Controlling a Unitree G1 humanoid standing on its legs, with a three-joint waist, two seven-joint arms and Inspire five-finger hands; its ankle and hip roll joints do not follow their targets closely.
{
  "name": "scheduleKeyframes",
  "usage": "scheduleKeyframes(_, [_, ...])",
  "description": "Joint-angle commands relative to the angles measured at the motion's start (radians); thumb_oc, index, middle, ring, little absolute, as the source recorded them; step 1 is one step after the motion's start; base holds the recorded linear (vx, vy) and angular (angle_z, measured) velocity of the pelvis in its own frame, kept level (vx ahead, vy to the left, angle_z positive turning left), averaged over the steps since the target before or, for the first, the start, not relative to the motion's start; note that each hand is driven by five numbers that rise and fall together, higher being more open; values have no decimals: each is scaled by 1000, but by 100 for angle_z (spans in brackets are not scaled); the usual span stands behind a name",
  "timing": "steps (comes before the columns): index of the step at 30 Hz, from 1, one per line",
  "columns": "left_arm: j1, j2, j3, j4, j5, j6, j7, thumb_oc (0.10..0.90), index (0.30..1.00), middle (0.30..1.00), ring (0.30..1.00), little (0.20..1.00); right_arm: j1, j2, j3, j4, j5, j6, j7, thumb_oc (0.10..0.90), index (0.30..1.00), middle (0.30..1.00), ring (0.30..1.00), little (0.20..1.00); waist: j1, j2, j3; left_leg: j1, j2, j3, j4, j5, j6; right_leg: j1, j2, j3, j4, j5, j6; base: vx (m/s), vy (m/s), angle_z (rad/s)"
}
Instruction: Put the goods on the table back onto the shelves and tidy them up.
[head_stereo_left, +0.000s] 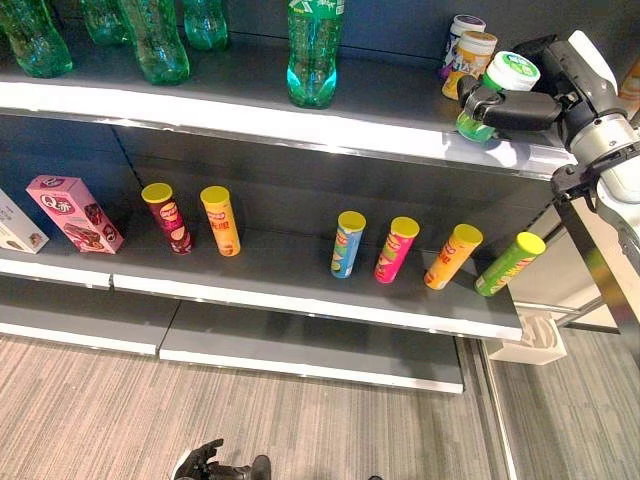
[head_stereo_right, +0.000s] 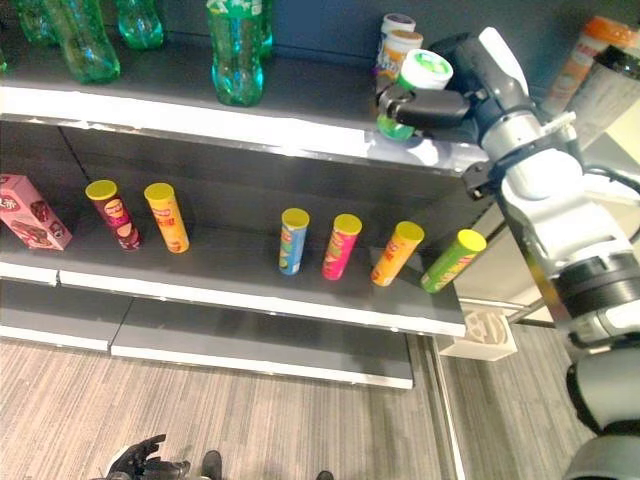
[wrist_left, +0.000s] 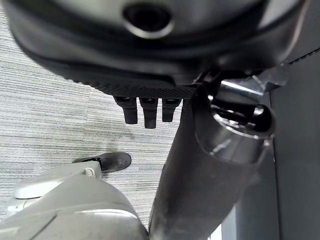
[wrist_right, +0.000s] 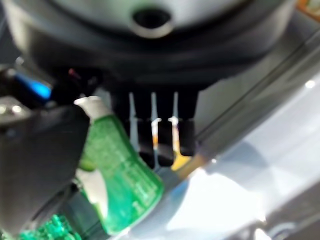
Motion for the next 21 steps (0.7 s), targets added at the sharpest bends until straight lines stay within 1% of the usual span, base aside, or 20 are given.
scheduleKeyframes(1, [-26, 61, -78, 22, -12, -48, -4, 800, 900, 900, 900, 900, -260, -42, 61, 75, 2, -45, -30, 400, 300, 300, 300, 300, 29, -12, -30, 68, 40, 18, 4, -113, -46, 39, -19, -47, 10, -15, 49, 0, 0, 0])
scheduleKeyframes(9, [-41, 57, -86, 32, -11, -54, 5, 800, 900, 900, 900, 900, -326, -1, 108, 141, -57, -34, -37, 400, 300, 300, 300, 300, 31, -12, -28, 66, 39, 12, 4, -115, -45, 41, -16, -50, 11, -19, 47, 8, -2, 4])
scheduleKeyframes(16, [-43, 54, -92, 32, -11, -55, 8, 800, 900, 900, 900, 900, -351, 18, 129, 171, -82, -27, -42, 400, 300, 300, 300, 300, 34, -13, -26, 67, 40, 9, 4, -118, -44, 41, -15, -53, 10, -20, 46, 1, 0, 1])
scheduleKeyframes(21, [-47, 55, -95, 35, -13, -56, 14, 800, 900, 900, 900, 900, -374, 47, 136, 214, -110, -18, -50, 400, 300, 300, 300, 300, 39, -14, -24, 65, 39, 3, 4, -119, -44, 44, -13, -59, 10, -24, 45, 0, 0, 0])
